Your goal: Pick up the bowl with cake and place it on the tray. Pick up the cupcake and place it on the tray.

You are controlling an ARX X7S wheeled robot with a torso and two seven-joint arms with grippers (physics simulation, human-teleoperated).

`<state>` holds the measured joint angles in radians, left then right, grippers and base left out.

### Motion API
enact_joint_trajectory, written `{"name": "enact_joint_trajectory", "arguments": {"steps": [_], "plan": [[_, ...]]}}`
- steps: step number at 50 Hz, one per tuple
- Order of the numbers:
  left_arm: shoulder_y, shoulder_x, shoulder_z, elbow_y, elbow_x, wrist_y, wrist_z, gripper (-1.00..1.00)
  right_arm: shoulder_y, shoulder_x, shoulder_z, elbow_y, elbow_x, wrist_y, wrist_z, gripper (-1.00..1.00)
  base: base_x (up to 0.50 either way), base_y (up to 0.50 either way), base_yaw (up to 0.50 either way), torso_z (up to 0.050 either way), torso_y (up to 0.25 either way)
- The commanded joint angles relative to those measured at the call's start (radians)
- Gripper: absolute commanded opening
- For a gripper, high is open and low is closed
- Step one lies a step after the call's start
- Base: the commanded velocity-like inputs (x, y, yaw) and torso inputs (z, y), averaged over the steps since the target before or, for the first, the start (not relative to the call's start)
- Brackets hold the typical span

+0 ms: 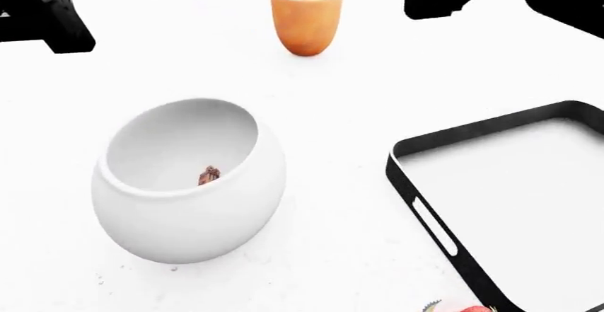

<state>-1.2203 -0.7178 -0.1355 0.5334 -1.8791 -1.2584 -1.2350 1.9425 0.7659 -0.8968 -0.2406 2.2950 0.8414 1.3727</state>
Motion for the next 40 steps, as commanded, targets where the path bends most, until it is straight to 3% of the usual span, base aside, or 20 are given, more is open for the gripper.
{"name": "enact_joint_trajectory", "arguments": {"steps": [1,8,23,40], "plan": [[-0.007,-0.013,-0.004,-0.018,0.027,0.004,0.024,1.0,0.135,-0.233,-0.116,0.402,0.009,0.067,-0.14,1.0,0.0,0.0,0.0,0.0,0.0],[0.001,-0.023,-0.008,-0.019,0.097,-0.012,0.062,1.0,0.11,-0.398,-0.174,0.614,-0.062,0.069,-0.256,1.0,0.0,0.0,0.0,0.0,0.0],[0.024,-0.055,-0.018,-0.051,0.25,-0.018,0.139,1.0,0.098,-0.59,-0.271,0.927,-0.203,0.118,-0.505,1.0,0.0,0.0,0.0,0.0,0.0],[0.03,-0.066,-0.023,-0.076,0.244,0.0,0.142,1.0,-0.012,-0.66,-0.329,0.943,-0.199,0.153,-0.523,1.0,0.0,0.0,0.0,0.0,0.0]]}}
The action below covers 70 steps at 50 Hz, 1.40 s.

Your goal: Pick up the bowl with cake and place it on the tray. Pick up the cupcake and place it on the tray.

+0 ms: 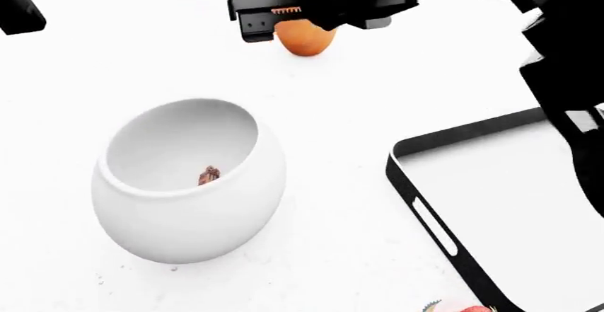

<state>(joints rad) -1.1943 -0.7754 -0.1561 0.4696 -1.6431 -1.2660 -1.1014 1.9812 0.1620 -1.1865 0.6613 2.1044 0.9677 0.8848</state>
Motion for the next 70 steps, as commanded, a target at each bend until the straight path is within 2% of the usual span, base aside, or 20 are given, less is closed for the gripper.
{"name": "enact_joint_trajectory", "arguments": {"steps": [1,15,28,36,41,57,70], "plan": [[0.004,-0.01,-0.002,-0.013,0.008,0.009,0.008,1.0,-0.056,-0.058,-0.04,0.042,-0.005,0.027,-0.035,1.0,0.0,0.0,0.0,0.0,0.0],[-0.002,-0.017,0.003,-0.019,-0.009,0.019,-0.001,1.0,-0.115,-0.082,-0.042,0.025,0.03,0.022,-0.03,1.0,0.0,0.0,0.0,0.0,0.001],[0.0,-0.025,0.006,-0.021,-0.016,0.028,-0.004,1.0,-0.106,-0.156,-0.042,0.147,0.056,0.005,-0.102,1.0,0.0,0.0,0.0,0.0,0.0],[-0.005,-0.035,0.006,-0.042,0.013,0.035,0.016,1.0,-0.033,-0.161,-0.32,0.109,0.262,-0.135,-0.21,1.0,0.0,0.0,0.0,0.0,0.0],[-0.005,-0.038,0.006,-0.047,0.015,0.039,0.015,1.0,-0.021,-0.162,-0.403,0.08,0.323,-0.181,-0.236,1.0,0.0,0.0,0.0,0.0,0.0],[-0.019,-0.049,0.006,-0.066,0.005,0.05,0.012,1.0,-0.098,-0.162,-0.418,0.067,0.336,-0.182,-0.238,1.0,0.0,0.0,0.0,0.0,0.0],[-0.017,-0.053,0.007,-0.066,0.013,0.062,0.019,1.0,-0.124,-0.162,-0.419,0.044,0.366,-0.119,-0.224,1.0,0.0,0.0,0.0,0.0,0.0]]}}
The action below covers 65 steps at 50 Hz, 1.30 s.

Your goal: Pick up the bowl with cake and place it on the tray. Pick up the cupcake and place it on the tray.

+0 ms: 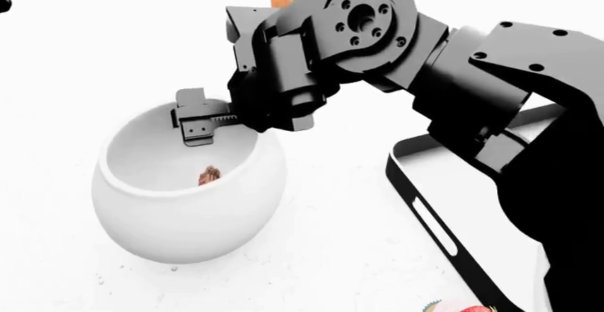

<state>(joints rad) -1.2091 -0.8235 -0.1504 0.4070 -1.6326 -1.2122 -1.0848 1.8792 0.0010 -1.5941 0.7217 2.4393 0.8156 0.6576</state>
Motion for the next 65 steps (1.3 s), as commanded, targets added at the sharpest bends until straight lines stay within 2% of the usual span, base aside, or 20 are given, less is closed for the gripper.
{"name": "enact_joint_trajectory", "arguments": {"steps": [1,17,18,33,57,65], "plan": [[-0.003,-0.005,0.002,-0.004,0.002,0.008,0.002,1.0,-0.024,-0.001,-0.012,-0.018,0.031,0.037,0.004,1.0,0.0,0.0,0.0,0.0,0.0],[-0.008,-0.007,0.012,0.0,-0.009,0.016,-0.005,1.0,-0.039,-0.001,-0.015,-0.007,-0.004,0.069,0.044,1.0,0.0,0.0,0.0,0.0,0.0],[-0.008,-0.007,0.013,-0.001,-0.009,0.016,-0.006,1.0,-0.038,-0.001,-0.015,-0.006,-0.005,0.069,0.051,-1.0,0.0,0.0,0.0,0.0,0.0],[-0.009,-0.011,0.018,-0.005,-0.005,0.026,-0.004,1.0,0.004,-0.001,-0.013,0.012,-0.024,0.093,0.051,-1.0,0.0,0.0,0.0,-0.001,0.0],[-0.006,-0.017,0.028,-0.01,0.0,0.038,-0.001,1.0,0.231,-0.001,-0.023,0.092,-0.007,0.241,0.041,-1.0,0.0,0.0,0.0,0.0,0.0],[-0.008,-0.019,0.031,-0.011,-0.001,0.042,-0.001,1.0,0.317,0.0,-0.033,0.184,-0.017,0.321,0.013,-1.0,0.0,0.0,0.0,0.0,0.0]]}}
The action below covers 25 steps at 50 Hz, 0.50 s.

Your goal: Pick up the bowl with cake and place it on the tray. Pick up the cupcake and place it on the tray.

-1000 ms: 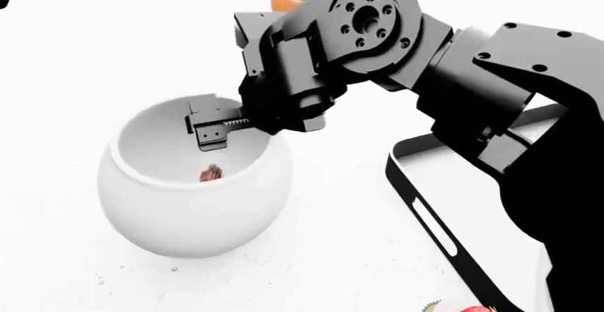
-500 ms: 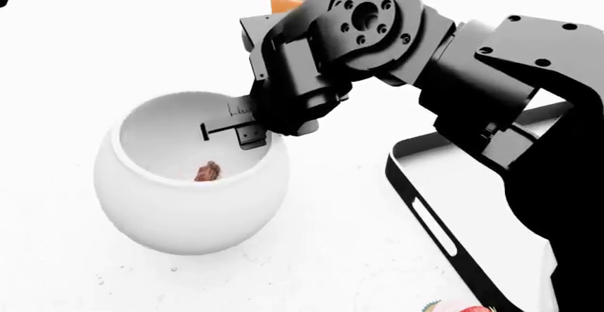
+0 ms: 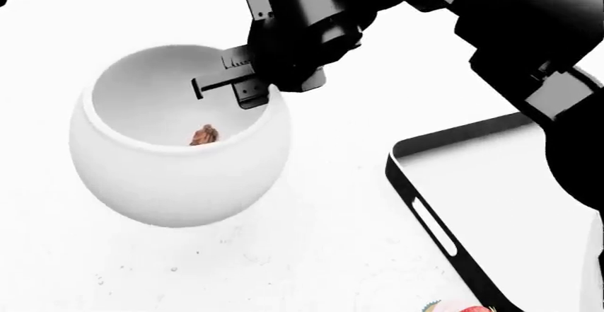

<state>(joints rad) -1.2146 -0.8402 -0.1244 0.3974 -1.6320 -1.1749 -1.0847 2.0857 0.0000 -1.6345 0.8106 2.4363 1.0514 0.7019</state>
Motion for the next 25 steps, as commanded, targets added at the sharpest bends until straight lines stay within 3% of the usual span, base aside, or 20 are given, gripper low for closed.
{"name": "enact_joint_trajectory", "arguments": {"steps": [1,12,16,23,25], "plan": [[-0.003,-0.003,0.006,-0.001,-0.002,0.004,-0.002,1.0,0.128,0.001,0.007,0.114,-0.015,0.1,-0.037,-1.0,0.0,0.0,0.0,0.0,0.0],[0.002,-0.005,0.011,0.007,-0.008,0.008,-0.006,1.0,0.267,0.041,0.018,0.261,-0.052,0.239,-0.069,-1.0,0.0,0.0,0.0,0.0,0.0],[0.005,-0.004,0.014,0.01,-0.004,0.01,-0.003,1.0,0.27,0.069,0.204,0.336,-0.19,0.336,-0.006,-1.0,0.0,0.0,0.0,0.0,0.0],[0.01,-0.003,0.019,0.019,-0.006,0.012,-0.005,1.0,0.27,0.155,0.621,0.395,-0.421,0.508,0.235,-1.0,0.0,0.0,0.0,0.0,0.0],[0.011,-0.004,0.021,0.021,-0.006,0.012,-0.006,1.0,0.27,0.18,0.645,0.393,-0.396,0.519,0.297,-1.0,0.0,0.0,0.0,0.0,0.0]]}}
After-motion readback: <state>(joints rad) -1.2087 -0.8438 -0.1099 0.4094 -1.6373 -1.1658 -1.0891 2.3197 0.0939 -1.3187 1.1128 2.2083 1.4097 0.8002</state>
